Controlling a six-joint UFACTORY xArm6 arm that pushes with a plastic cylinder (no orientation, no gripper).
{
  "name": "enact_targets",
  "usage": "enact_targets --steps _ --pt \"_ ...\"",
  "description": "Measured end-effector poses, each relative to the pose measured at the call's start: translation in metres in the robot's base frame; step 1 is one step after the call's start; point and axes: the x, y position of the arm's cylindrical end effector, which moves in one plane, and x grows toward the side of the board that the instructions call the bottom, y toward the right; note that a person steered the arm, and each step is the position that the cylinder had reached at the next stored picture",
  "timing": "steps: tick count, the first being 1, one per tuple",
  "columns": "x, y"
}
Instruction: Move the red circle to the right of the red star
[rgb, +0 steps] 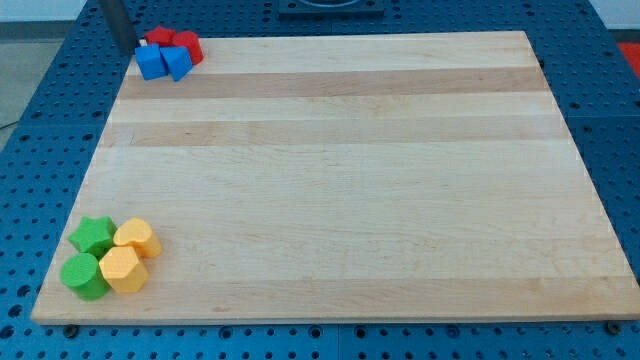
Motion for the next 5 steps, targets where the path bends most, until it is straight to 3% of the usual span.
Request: enact_targets --steps 1,3,5 --pt "-0.006 0.019" --pt "0.010 0.124" --pt "0.085 0.139"
